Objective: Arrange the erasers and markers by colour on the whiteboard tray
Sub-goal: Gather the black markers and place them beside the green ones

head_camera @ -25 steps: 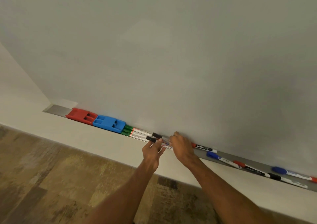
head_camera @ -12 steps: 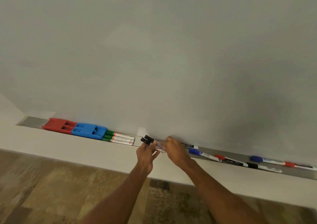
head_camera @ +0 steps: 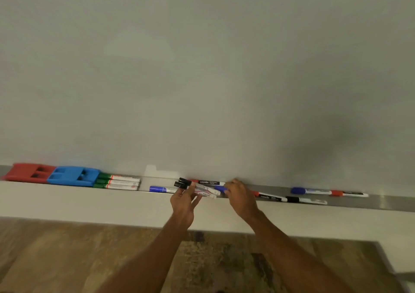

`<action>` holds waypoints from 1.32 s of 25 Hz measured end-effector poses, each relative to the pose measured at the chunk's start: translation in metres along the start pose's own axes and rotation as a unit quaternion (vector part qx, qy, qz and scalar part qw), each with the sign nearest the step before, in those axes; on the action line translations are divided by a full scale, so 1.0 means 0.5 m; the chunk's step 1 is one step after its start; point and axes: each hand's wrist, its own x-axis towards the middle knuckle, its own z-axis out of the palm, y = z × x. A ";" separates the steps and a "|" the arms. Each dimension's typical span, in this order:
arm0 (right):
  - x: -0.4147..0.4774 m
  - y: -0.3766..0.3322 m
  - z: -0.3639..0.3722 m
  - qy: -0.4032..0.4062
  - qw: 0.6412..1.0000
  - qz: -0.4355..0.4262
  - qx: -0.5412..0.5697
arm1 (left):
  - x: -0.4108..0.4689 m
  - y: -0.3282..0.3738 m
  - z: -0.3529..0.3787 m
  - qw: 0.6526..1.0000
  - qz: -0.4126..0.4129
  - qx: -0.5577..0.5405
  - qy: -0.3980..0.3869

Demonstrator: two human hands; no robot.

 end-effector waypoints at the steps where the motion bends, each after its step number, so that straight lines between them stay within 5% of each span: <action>1: -0.008 0.029 -0.006 0.004 1.000 0.003 -0.015 | -0.004 -0.019 0.017 1.000 -0.005 0.002 -0.003; 18: -0.095 0.372 -0.103 -0.006 0.984 0.153 -0.089 | -0.066 -0.206 0.206 0.999 -0.038 0.032 -0.010; 33: -0.079 0.414 -0.115 0.014 0.988 0.121 -0.090 | -0.078 -0.245 0.228 0.994 -0.046 0.060 -0.079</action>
